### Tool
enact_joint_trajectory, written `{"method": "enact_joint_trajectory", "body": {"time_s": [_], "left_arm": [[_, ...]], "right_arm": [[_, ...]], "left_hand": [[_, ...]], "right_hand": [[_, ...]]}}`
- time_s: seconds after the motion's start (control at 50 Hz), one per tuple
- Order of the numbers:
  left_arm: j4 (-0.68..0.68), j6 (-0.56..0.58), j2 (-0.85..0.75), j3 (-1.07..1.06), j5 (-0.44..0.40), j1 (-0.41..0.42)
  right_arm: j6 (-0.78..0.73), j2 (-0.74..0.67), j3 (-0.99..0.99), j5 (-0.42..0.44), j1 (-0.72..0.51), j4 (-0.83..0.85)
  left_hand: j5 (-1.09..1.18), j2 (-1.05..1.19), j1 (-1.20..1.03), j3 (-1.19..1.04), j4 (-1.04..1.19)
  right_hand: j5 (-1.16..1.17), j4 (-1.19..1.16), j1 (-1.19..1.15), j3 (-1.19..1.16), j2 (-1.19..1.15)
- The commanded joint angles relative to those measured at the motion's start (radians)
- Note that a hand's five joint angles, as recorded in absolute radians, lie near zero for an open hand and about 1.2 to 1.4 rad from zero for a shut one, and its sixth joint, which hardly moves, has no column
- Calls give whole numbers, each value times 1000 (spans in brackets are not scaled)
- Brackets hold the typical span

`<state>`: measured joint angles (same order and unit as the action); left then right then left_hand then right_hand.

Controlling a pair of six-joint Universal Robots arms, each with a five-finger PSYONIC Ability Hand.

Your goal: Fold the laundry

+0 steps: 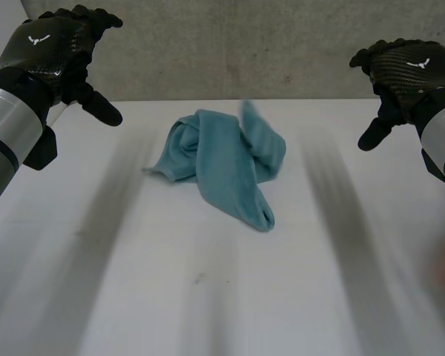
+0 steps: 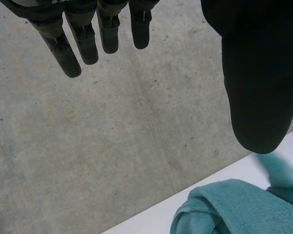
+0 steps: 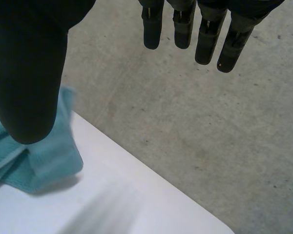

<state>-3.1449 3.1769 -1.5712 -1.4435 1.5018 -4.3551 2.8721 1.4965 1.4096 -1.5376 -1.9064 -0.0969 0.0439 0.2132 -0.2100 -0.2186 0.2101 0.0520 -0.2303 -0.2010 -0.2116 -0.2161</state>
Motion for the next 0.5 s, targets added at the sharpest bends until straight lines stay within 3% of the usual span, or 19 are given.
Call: {"method": "enact_joint_trajectory", "body": {"time_s": [0.02,0.38,0.5], "left_arm": [[-1,2,-1,0,0,-1],[-55,3,-128,18,2,-17],[-57,32,-205,37,2,-20]], "right_arm": [[0,-2,2,17,-13,0],[-100,-54,29,10,-55,-10],[10,-140,14,7,-127,-6]], "left_hand": [[-25,-20,17,26,-17],[22,27,-30,-21,30],[54,59,-62,-54,62]], "right_hand": [[-52,56,26,37,42],[-52,56,26,37,42],[-52,56,26,37,42]]}}
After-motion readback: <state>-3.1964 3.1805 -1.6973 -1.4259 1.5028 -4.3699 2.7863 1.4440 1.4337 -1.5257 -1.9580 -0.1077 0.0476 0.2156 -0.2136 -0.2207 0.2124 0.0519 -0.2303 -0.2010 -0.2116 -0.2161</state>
